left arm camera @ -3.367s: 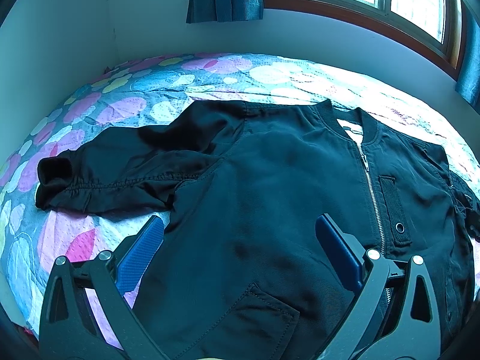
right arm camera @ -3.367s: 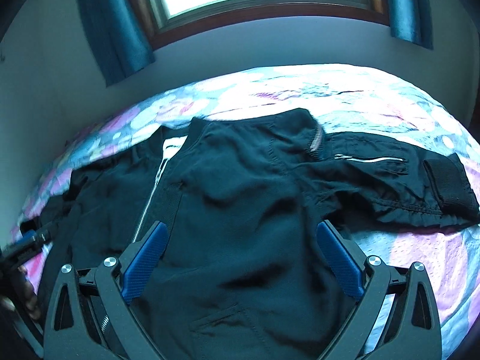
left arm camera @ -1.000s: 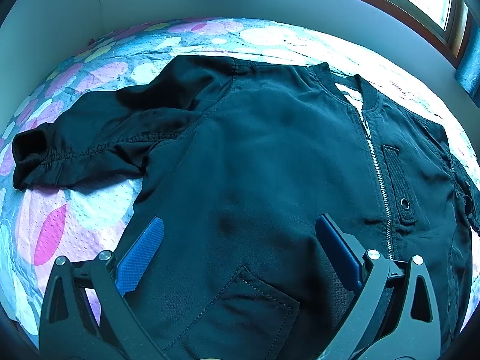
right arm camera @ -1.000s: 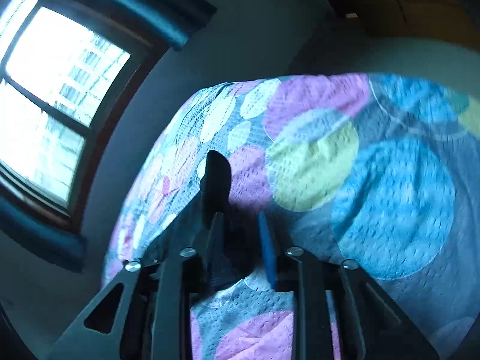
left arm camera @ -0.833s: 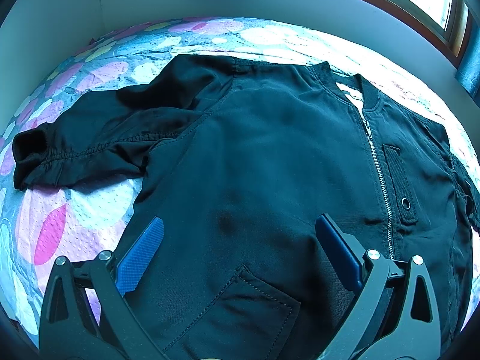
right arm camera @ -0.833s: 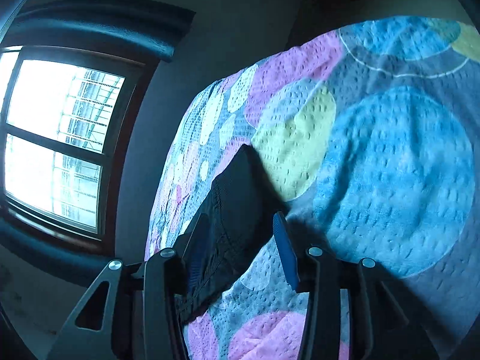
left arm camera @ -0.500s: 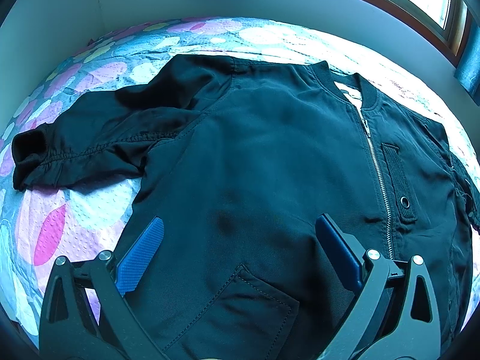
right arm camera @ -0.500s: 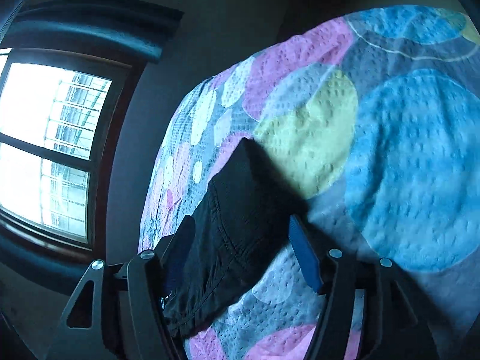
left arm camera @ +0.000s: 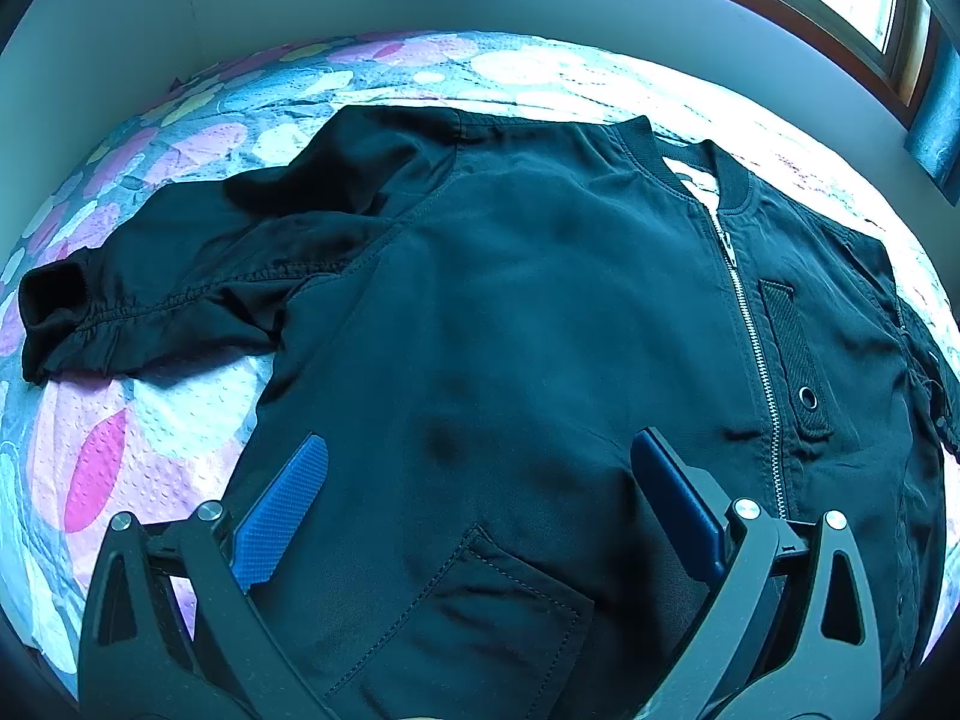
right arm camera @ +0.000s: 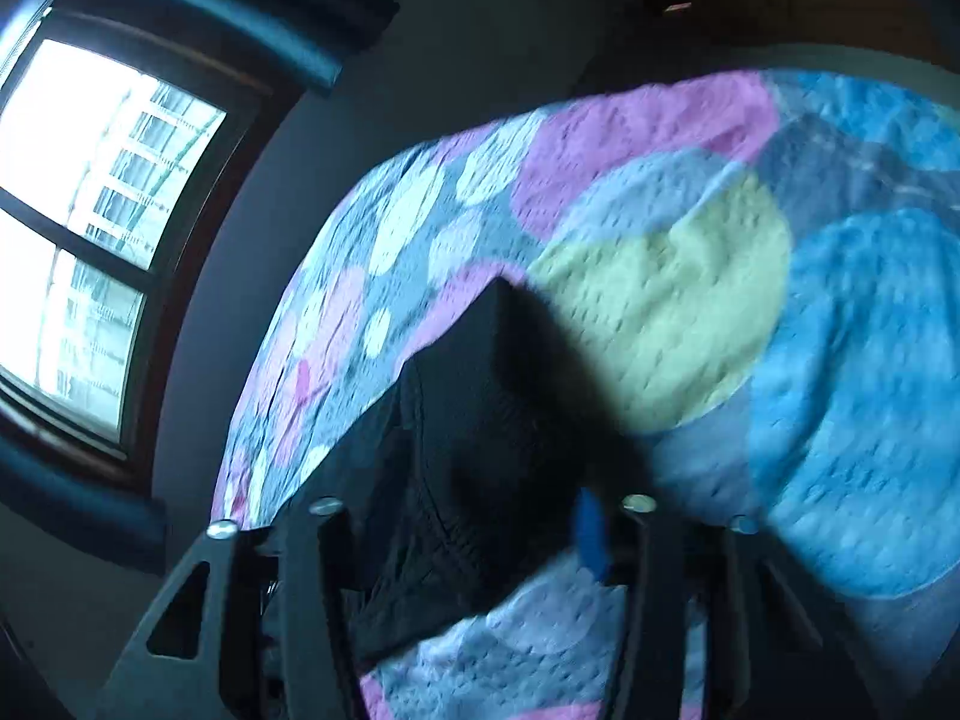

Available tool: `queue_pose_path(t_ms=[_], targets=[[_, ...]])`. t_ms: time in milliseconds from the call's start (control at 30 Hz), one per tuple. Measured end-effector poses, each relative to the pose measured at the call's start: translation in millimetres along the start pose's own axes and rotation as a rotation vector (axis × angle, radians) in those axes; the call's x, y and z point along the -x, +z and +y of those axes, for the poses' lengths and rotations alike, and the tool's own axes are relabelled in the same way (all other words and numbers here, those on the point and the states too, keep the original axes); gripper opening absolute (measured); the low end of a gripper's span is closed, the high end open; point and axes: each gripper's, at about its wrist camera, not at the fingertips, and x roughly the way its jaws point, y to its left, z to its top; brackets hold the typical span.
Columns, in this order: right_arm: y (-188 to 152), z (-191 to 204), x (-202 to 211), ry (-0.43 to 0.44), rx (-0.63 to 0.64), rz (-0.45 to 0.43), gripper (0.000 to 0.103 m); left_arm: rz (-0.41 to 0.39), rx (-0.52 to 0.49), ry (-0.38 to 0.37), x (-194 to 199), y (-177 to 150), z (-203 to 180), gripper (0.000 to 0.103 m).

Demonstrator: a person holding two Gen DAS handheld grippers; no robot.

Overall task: Fold small clothes
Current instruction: 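Lift the sleeve with the right gripper and lay it across the jacket body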

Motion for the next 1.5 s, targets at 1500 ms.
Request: queue_pose_path(t_ms=[1500], targets=[[-364,413,-26,0.423,0.954,0.311,0.013,-0.056,0.130,0.070,28,-11,127,0.101]])
